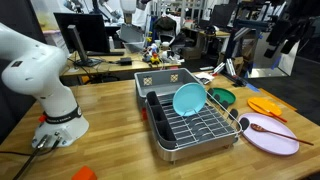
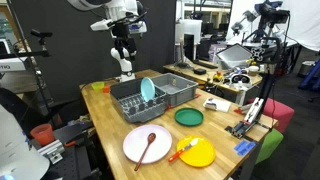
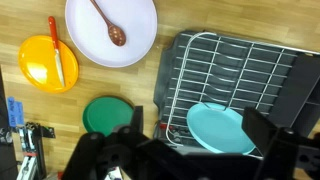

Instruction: Remove the butter knife from the yellow plate and put it on the white plate

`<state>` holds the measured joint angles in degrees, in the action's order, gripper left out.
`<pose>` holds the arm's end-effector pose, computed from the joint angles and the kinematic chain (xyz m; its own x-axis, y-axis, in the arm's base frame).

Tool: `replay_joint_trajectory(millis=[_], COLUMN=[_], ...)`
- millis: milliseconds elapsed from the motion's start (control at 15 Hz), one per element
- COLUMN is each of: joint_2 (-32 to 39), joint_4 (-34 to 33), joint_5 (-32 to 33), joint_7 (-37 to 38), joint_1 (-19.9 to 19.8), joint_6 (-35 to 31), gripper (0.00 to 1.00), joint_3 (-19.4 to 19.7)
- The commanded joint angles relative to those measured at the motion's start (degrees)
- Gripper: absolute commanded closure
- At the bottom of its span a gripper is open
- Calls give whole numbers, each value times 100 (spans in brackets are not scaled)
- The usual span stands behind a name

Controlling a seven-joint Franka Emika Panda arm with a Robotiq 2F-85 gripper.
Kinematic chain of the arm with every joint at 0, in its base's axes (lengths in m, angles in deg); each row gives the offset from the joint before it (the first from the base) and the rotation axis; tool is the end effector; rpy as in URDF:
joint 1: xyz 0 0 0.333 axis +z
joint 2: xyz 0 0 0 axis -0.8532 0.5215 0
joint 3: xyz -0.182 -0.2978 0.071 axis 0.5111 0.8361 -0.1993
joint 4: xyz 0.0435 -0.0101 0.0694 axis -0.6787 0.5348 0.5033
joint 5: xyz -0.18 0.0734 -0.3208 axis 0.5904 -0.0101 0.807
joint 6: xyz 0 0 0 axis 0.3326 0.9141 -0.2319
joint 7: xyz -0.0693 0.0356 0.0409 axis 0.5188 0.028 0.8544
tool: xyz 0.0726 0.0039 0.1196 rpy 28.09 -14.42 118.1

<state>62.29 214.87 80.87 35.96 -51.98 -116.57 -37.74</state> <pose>0.4331 0.1070 0.4786 0.9740 0.2043 0.0977 0.2033 -0.9789 0.0202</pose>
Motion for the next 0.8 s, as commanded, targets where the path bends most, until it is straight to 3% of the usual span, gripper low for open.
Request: replay_joint_trajectory(millis=[0,400,733], joint_2=[2,2,90], joint_4=[-11,-11,63], joint_5=[1,1,69], joint_7=[3,3,681], joint_1=[3,3,-297], joint_6=[14,14,-209], gripper=[0,0,0], joint_3=[2,2,163])
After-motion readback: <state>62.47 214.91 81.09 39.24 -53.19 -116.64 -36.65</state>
